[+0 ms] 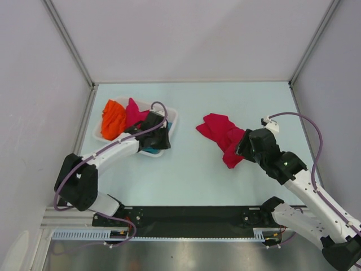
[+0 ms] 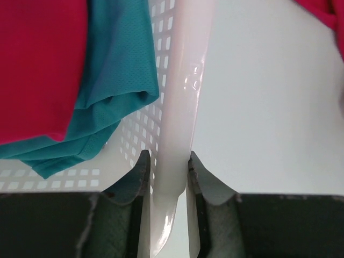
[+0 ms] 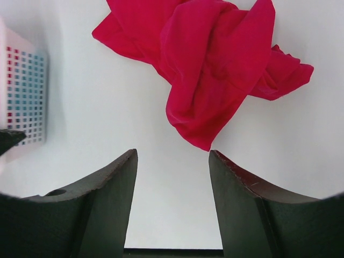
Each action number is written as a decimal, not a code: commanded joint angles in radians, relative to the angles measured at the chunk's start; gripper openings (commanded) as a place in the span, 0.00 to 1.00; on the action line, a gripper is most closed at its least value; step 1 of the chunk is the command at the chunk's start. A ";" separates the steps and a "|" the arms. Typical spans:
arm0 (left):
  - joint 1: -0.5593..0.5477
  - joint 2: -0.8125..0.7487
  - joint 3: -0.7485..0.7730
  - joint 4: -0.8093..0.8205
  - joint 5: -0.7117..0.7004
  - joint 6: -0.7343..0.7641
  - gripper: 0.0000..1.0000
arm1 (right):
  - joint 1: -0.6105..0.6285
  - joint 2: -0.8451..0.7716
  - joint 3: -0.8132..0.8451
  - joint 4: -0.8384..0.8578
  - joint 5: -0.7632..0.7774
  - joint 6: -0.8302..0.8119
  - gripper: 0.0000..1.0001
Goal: Fold and stack the t-shirts
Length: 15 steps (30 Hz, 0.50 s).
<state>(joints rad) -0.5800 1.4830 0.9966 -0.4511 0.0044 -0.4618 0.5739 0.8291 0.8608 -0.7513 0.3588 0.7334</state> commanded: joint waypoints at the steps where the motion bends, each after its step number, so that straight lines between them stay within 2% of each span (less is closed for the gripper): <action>1: 0.187 -0.125 -0.087 -0.057 0.061 -0.123 0.00 | -0.006 -0.021 0.038 -0.005 0.012 -0.017 0.61; 9: 0.410 -0.211 -0.130 -0.051 0.149 -0.101 0.00 | -0.005 0.001 0.040 0.021 -0.017 -0.014 0.60; 15: 0.417 -0.182 -0.095 -0.041 0.201 -0.094 0.00 | -0.006 0.011 0.035 0.036 -0.032 -0.017 0.59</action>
<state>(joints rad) -0.1627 1.2972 0.8772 -0.5030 0.0608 -0.4656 0.5716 0.8356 0.8608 -0.7483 0.3336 0.7280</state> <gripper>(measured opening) 0.288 0.598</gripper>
